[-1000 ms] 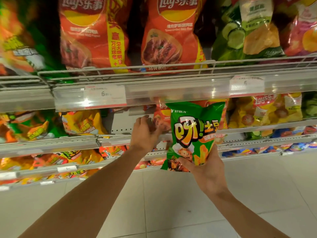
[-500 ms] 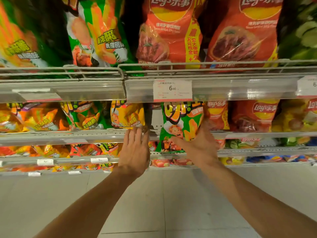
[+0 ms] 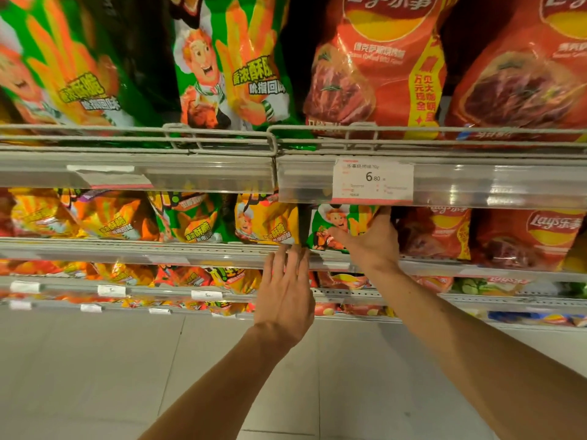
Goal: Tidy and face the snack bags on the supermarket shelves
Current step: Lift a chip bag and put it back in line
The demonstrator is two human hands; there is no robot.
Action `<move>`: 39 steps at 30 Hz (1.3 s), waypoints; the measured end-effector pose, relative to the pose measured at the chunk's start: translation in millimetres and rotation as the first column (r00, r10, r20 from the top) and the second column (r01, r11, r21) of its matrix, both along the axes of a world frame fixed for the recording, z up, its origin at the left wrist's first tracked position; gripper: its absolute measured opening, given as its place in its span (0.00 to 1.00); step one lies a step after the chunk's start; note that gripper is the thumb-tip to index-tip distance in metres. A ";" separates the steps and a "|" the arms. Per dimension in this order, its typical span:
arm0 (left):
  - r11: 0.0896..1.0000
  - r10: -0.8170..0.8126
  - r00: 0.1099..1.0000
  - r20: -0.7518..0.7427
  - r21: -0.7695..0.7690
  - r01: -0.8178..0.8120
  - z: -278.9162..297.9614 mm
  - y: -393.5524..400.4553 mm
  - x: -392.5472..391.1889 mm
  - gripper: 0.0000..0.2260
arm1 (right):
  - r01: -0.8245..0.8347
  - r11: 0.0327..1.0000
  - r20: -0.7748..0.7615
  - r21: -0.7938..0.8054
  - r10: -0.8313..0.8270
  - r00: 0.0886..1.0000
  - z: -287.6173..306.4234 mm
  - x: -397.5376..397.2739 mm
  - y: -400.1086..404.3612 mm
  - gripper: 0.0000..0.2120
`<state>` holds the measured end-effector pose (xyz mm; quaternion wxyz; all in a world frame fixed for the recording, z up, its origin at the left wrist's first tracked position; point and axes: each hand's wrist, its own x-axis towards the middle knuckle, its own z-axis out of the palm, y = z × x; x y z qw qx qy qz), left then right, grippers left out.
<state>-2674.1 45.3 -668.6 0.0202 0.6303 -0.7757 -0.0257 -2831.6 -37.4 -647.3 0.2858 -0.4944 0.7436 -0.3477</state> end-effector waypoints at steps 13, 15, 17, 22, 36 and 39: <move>1.000 0.025 1.000 -0.006 0.011 -0.025 1.1 2.7 -7.0 0.37 | -0.077 0.997 0.030 0.019 0.076 0.997 -13.5 10.6 -9.3 0.38; 0.999 0.032 0.999 -0.011 0.011 -0.032 2.1 2.9 -8.2 0.36 | -0.085 0.996 0.041 0.020 0.084 0.996 -13.9 9.3 -8.2 0.40; 0.999 0.038 0.999 -0.008 0.016 -0.038 2.9 2.5 -9.2 0.36 | -0.112 0.993 0.048 0.036 0.110 0.993 -13.0 6.8 -8.2 0.41; 0.999 0.026 1.000 0.006 0.039 -0.027 3.8 1.0 -8.3 0.38 | -0.171 0.983 0.028 0.061 0.169 0.985 -9.5 -0.2 -4.3 0.45; 0.998 0.025 0.987 -0.157 0.060 -0.016 15.0 15.1 12.7 0.32 | -0.187 0.982 -0.050 0.030 0.188 0.981 2.2 -17.4 33.8 0.43; 0.994 0.100 0.957 -0.272 0.058 -0.087 20.3 24.4 27.2 0.28 | -0.108 0.994 -0.105 -0.022 0.105 0.989 5.0 -12.3 52.3 0.40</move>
